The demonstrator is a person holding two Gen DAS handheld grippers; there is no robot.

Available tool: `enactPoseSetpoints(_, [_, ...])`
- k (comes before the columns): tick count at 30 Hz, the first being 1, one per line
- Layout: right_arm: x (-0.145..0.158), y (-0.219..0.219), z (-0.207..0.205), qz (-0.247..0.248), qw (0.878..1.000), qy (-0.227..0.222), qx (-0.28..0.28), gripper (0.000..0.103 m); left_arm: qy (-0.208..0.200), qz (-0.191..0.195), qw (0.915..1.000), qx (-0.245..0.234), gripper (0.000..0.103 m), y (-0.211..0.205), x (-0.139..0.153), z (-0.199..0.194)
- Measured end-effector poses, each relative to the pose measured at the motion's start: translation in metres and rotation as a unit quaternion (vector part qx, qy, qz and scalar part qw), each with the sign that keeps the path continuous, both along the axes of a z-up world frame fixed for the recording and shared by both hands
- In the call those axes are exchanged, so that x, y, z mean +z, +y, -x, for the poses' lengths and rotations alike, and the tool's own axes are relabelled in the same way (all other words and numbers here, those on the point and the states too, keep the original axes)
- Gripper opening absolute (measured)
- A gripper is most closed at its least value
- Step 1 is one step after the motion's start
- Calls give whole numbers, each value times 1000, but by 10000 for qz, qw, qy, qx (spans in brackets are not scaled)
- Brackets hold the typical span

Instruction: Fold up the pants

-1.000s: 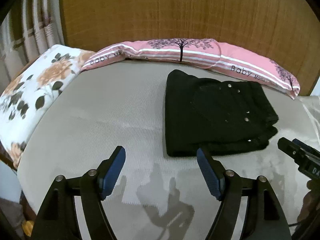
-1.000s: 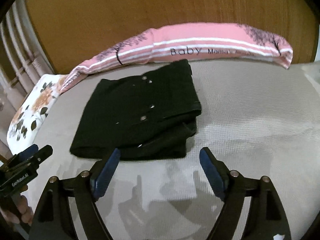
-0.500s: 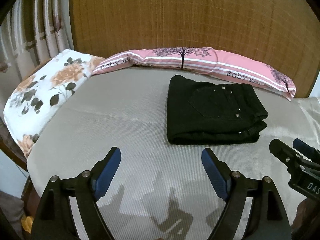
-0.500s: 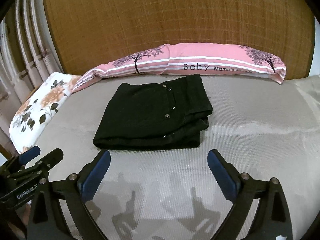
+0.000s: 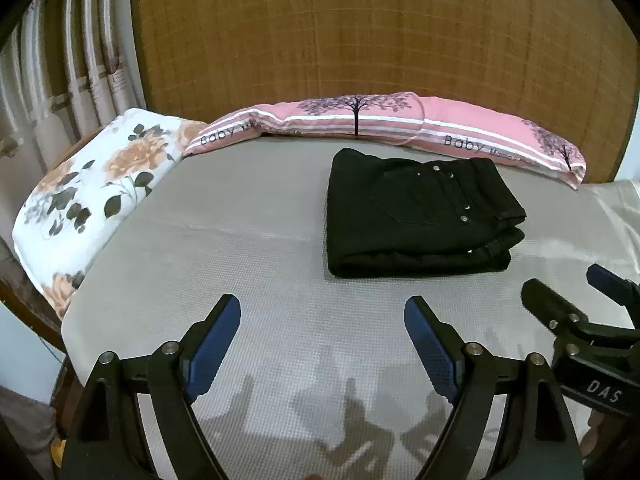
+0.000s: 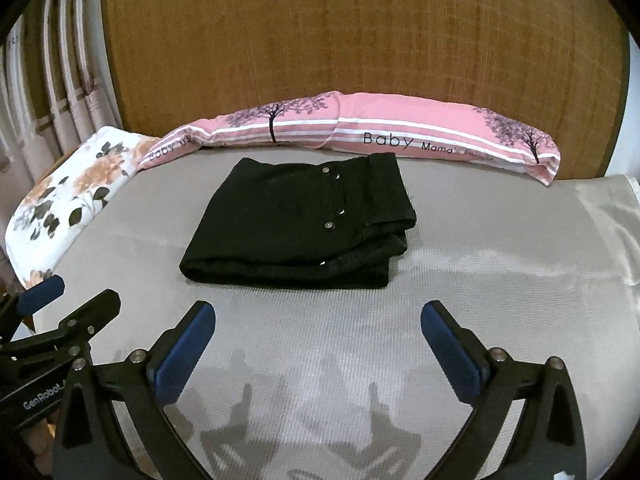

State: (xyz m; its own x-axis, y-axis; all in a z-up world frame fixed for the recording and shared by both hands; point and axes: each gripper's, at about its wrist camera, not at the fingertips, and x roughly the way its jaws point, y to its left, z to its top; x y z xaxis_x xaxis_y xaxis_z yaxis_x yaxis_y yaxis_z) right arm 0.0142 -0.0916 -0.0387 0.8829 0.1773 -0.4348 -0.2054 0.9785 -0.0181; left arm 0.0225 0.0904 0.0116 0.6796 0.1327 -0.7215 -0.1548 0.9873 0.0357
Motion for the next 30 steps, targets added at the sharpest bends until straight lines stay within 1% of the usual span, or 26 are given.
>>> enactPoseSetpoints(8, [-3, 0, 2, 52, 10000, 44, -61, 102, 18, -28, 10000, 31, 84, 0, -2, 2])
enactPoseSetpoints(15, [-2, 1, 3, 111, 9999, -17, -123, 102, 39, -122, 9999, 16, 84, -2, -3, 4])
enactPoseSetpoints(30, [-4, 3, -1, 210, 9997, 97, -91, 102, 137, -97, 9999, 10, 84, -1, -9, 5])
